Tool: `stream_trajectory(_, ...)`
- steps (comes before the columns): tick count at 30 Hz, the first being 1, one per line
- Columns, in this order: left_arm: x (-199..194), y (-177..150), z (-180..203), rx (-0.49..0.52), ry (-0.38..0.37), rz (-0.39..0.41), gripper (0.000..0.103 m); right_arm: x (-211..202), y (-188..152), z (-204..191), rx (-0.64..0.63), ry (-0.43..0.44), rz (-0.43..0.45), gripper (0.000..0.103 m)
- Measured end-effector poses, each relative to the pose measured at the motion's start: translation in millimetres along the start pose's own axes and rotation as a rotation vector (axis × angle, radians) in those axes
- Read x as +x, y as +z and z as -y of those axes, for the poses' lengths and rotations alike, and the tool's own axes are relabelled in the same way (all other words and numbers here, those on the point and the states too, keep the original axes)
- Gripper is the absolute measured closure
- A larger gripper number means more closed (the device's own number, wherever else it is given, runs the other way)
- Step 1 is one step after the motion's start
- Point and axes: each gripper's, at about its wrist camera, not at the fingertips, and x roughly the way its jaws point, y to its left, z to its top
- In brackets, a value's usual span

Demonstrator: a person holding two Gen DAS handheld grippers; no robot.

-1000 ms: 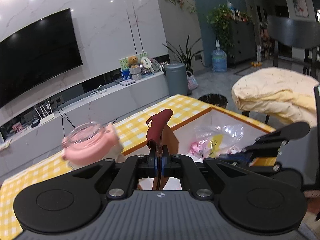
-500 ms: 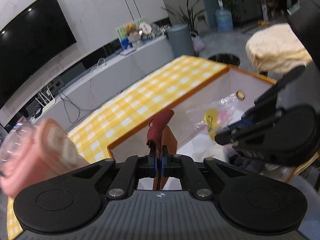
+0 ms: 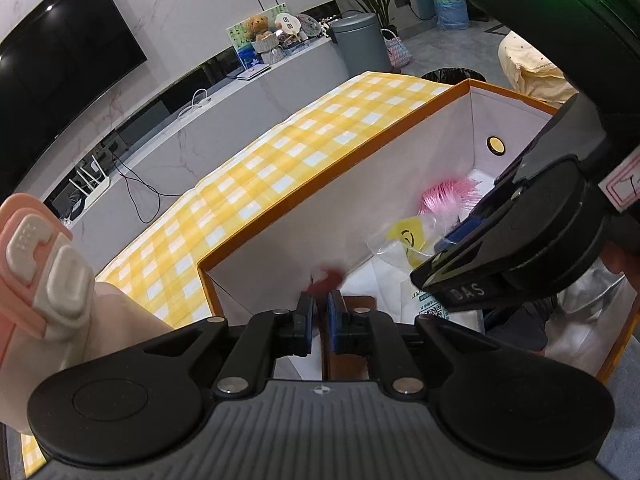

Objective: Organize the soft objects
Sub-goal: 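Open both tools to drop the leather piece and plastic bag into the box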

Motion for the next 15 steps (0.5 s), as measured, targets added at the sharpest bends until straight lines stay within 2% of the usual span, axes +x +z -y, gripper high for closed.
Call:
stream_trajectory(1, -1, 1, 0, 0.000, 0.002, 0.001, 0.087, -1, 0, -1, -0.002, -0.005, 0.000, 0.075)
stream_trajectory(4, -5, 1, 0, -0.004, -0.001, 0.007, 0.080, 1, -1, 1, 0.003, -0.011, -0.001, 0.066)
stream_trajectory(6, -10, 1, -1, -0.010, -0.005, 0.020, 0.079, 0, -3, 1, 0.009, -0.012, -0.013, 0.057)
stream_trajectory(9, -19, 1, -2, -0.013, -0.009, 0.041, 0.075, -4, -5, 0, 0.002, -0.013, -0.013, 0.055)
stream_trajectory(15, -45, -5, -2, -0.025, -0.038, 0.099, 0.070, -18, -13, -7, -0.018, -0.050, -0.005, 0.037)
